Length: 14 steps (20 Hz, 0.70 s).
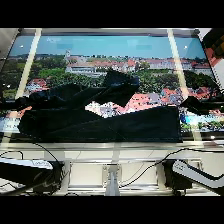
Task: Fold the clothes and pants, and hang the long-sleeved shirts on hangers.
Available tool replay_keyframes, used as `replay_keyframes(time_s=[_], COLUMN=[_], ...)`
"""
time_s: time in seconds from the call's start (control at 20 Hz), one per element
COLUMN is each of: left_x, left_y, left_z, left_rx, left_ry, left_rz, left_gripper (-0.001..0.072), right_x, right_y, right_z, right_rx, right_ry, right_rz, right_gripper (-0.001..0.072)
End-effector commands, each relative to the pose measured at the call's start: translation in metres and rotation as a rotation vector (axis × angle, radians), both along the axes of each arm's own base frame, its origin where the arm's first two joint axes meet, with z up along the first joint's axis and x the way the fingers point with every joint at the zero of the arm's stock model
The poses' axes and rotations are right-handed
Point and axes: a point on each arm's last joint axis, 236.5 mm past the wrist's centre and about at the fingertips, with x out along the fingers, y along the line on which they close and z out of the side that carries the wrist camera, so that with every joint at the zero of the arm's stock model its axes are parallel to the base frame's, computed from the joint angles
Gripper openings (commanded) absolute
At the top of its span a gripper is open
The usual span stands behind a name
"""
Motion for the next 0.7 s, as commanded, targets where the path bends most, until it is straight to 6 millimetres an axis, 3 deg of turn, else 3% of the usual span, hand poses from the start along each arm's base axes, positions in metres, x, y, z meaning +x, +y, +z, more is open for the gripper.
replay_keyframes(time_s=[0.0, 0.5, 0.65], left_x=[0.001, 0.020, 0.005], left_y=[-0.010, 0.021, 0.028], left_z=[0.002, 0.050, 0.040], left_rx=[-0.039, 0.054, 0.098], left_ry=[-0.028, -0.138, -0.077], left_rz=[-0.042, -0.094, -0.130], left_gripper=[0.0650, 0.0650, 0.0650], right_x=[0.002, 0.005, 0.007], right_y=[0.002, 0.006, 0.009], right_z=[0.001, 0.004, 0.005], right_rx=[0.014, 0.035, 0.046], right_ry=[-0.007, -0.017, -0.025], right_rz=[-0.007, -0.015, -0.018], right_gripper=[0.0521, 0.0521, 0.0521])
